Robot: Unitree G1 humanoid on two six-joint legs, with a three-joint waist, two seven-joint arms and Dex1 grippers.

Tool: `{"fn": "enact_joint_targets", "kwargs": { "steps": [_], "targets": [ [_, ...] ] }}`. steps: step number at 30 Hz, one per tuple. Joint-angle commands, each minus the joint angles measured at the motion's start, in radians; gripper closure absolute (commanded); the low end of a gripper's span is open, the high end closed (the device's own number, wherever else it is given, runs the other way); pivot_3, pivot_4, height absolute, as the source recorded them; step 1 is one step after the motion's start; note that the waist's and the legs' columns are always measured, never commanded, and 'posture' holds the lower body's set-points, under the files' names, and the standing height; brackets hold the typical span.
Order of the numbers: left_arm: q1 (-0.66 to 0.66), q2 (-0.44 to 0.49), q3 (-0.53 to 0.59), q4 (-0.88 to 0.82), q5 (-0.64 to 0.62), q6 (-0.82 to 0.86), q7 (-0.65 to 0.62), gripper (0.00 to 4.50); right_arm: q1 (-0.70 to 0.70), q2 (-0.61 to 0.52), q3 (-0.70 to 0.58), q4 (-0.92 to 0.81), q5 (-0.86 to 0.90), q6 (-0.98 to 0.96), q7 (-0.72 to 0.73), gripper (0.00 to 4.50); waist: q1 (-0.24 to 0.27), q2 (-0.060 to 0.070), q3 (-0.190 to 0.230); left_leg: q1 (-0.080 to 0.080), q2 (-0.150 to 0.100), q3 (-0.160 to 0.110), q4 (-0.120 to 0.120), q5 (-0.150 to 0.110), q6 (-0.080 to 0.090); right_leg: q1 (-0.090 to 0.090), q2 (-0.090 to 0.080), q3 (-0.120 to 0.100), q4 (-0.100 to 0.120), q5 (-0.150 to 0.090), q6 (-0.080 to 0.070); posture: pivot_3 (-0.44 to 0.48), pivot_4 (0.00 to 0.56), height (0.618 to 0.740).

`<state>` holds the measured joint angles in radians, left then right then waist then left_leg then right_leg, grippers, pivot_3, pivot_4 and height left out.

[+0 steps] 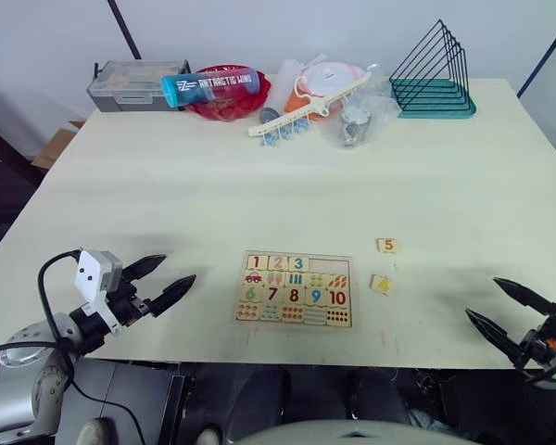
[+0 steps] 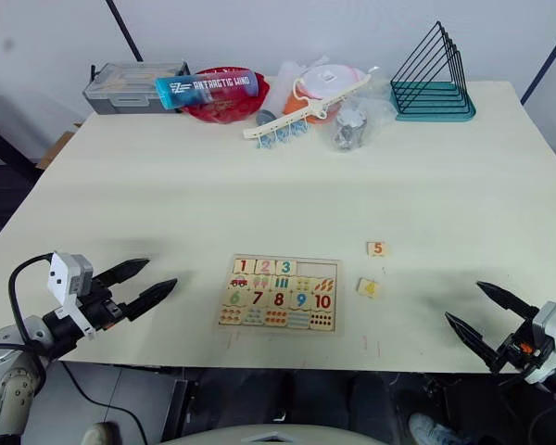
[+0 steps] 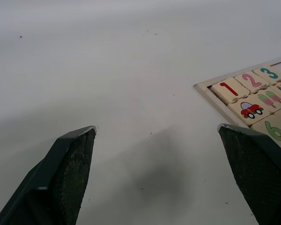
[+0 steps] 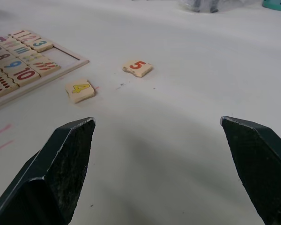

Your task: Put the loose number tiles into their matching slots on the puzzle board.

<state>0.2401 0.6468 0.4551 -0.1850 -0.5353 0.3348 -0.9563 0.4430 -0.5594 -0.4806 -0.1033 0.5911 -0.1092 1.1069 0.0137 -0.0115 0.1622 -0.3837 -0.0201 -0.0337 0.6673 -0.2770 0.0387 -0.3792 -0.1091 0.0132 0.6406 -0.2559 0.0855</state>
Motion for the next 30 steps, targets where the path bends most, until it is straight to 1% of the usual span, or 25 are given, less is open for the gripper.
{"fn": "enact_joint_targets", "kwargs": {
  "steps": [1, 9, 11, 14, 19, 24, 30],
  "targets": [
    [-0.002, 0.005, -0.003, -0.003, -0.012, -0.021, -0.015, 0.08, 0.003, 0.001, -0.008, -0.037, 0.012, -0.001, -0.008, 0.00, 0.000, 0.000, 0.000, 0.000, 0.000, 0.000, 0.000, 0.000, 0.000, 0.000, 0.000, 0.000, 0.000, 0.000, 0.000, 0.000, 0.150, 0.740],
    [-0.010, -0.001, -0.019, 0.013, -0.010, -0.039, -0.017, 0.08, 0.016, 0.007, -0.008, -0.034, 0.007, -0.012, -0.005, 0.00, 0.000, 0.000, 0.000, 0.000, 0.000, 0.000, 0.000, 0.000, 0.000, 0.000, 0.000, 0.000, 0.000, 0.000, 0.000, 0.000, 0.150, 0.740],
    [-0.012, -0.001, -0.021, 0.018, -0.009, -0.043, -0.017, 0.08, 0.015, 0.007, -0.007, -0.032, 0.007, -0.013, -0.003, 0.00, 0.000, 0.000, 0.000, 0.000, 0.000, 0.000, 0.000, 0.000, 0.000, 0.000, -0.003, 0.000, 0.000, 0.000, 0.000, 0.000, 0.150, 0.740],
    [-0.018, -0.003, -0.026, 0.025, -0.005, -0.051, -0.015, 0.08, 0.011, 0.010, -0.004, -0.027, 0.008, -0.016, 0.000, 0.00, 0.000, 0.000, 0.000, 0.000, 0.000, 0.000, 0.000, 0.000, 0.000, 0.000, -0.004, -0.001, 0.000, 0.000, 0.000, 0.000, 0.150, 0.740],
    [-0.045, -0.003, -0.040, 0.041, 0.000, -0.063, -0.013, 0.08, 0.001, 0.021, 0.002, -0.023, 0.012, -0.021, 0.003, 0.00, 0.000, 0.000, 0.000, 0.000, 0.000, 0.000, 0.000, 0.000, 0.000, 0.000, -0.003, -0.001, -0.001, 0.000, 0.000, 0.000, 0.150, 0.740],
    [-0.090, 0.013, -0.043, 0.089, 0.007, -0.081, -0.026, 0.08, -0.023, 0.033, 0.007, -0.013, 0.000, -0.025, -0.018, 0.00, 0.000, 0.000, 0.000, 0.000, 0.000, 0.000, 0.000, 0.000, 0.000, 0.000, 0.000, -0.002, -0.001, 0.000, 0.000, 0.000, 0.150, 0.740],
    [-0.149, 0.052, -0.064, 0.146, 0.031, -0.107, -0.058, 0.08, -0.023, 0.014, 0.007, -0.023, 0.025, -0.008, 0.025, 0.00, 0.000, 0.000, 0.000, 0.000, 0.000, 0.000, 0.000, 0.000, 0.000, 0.000, 0.001, -0.003, -0.001, 0.000, 0.000, 0.000, 0.150, 0.740]
  ]
}}
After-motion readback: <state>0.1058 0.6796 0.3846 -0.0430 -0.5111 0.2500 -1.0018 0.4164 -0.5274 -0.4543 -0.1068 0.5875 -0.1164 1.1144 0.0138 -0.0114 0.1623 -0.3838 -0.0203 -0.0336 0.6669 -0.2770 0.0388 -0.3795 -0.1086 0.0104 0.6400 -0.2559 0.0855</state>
